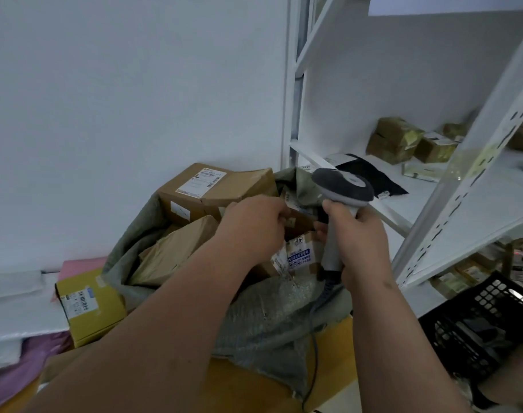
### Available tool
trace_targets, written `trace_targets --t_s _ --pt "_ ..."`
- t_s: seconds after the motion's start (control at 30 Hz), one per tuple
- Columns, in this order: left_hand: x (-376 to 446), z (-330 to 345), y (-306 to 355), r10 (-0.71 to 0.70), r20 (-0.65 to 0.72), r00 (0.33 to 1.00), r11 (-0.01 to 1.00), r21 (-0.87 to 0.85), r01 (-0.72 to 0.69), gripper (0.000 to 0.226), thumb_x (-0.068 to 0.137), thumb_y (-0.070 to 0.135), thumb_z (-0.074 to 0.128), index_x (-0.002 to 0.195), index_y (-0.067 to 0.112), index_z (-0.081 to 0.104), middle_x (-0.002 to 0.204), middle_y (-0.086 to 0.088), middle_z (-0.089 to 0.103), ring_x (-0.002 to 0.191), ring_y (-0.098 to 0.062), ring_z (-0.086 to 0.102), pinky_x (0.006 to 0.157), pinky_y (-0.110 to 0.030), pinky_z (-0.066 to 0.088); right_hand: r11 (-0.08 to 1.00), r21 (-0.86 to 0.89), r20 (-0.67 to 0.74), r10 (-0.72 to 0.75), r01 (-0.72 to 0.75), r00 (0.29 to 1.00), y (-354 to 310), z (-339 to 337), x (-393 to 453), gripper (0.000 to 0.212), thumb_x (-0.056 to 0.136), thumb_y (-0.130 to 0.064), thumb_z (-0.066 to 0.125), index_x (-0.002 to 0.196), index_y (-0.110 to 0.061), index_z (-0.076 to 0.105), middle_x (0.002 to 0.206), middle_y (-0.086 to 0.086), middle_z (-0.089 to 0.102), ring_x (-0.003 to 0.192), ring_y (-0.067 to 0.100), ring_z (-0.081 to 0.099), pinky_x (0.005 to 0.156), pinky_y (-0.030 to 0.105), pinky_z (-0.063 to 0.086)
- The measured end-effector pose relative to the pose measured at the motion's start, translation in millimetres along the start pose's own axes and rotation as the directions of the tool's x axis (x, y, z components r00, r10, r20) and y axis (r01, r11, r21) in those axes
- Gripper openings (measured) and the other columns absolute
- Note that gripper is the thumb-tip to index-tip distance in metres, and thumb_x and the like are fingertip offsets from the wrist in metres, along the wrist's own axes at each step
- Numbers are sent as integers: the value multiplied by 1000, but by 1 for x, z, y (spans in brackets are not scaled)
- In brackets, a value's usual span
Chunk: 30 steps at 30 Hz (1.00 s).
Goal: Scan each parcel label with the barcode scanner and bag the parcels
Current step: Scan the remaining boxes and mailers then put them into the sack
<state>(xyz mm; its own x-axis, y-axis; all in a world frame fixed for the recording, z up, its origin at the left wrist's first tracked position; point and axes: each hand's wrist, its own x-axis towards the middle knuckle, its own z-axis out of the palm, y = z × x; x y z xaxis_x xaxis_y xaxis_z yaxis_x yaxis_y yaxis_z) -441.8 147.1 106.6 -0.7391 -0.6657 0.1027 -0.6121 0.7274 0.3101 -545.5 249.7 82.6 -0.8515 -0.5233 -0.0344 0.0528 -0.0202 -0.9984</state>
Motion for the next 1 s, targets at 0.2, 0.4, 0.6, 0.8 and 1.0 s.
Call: trace_targets --t_s 0.2,0.4,0.6,0.8,1.0 --pt "-39 -31 -35 -59 -87 994 997 38 63 29 97 23 44 120 26 63 122 0 61 113 -21 55 104 -44 40 999 15 146 48 -51 988 -3 39 -37 14 90 -29 65 96 -16 67 88 4 72 68 8 72 74 40 61" --pt "-90 -52 -98 -178 -224 958 984 -40 174 28 97 32 49 118 29 66 124 3 63 114 -20 55 100 -42 43 999 37 279 23 -34 960 -14 93 -92 7 91 -28 66 95 -22 66 85 1 75 65 9 73 70 34 60" --pt "-161 -70 -183 -360 -253 898 932 -134 336 29 99 33 48 123 28 64 120 2 61 111 -20 55 100 -44 43 1000 -1 422 28 -31 906 -6 161 -159 10 90 -29 70 96 -22 66 85 1 77 78 16 76 76 36 61" --pt "-236 -60 -268 -511 -181 840 858 -170 485 30 97 34 51 122 26 64 124 0 62 111 -20 58 98 -39 46 992 -122 521 96 -38 848 25 231 -225 7 88 -27 71 89 -22 67 84 5 77 85 24 74 86 48 60" --pt "-282 -41 -329 -622 -9 783 775 -149 614 35 95 37 52 129 28 59 129 1 58 117 -22 55 101 -41 45 964 -244 558 230 -108 797 66 276 -263 16 91 -29 69 100 -15 68 88 7 76 78 18 74 75 35 60"
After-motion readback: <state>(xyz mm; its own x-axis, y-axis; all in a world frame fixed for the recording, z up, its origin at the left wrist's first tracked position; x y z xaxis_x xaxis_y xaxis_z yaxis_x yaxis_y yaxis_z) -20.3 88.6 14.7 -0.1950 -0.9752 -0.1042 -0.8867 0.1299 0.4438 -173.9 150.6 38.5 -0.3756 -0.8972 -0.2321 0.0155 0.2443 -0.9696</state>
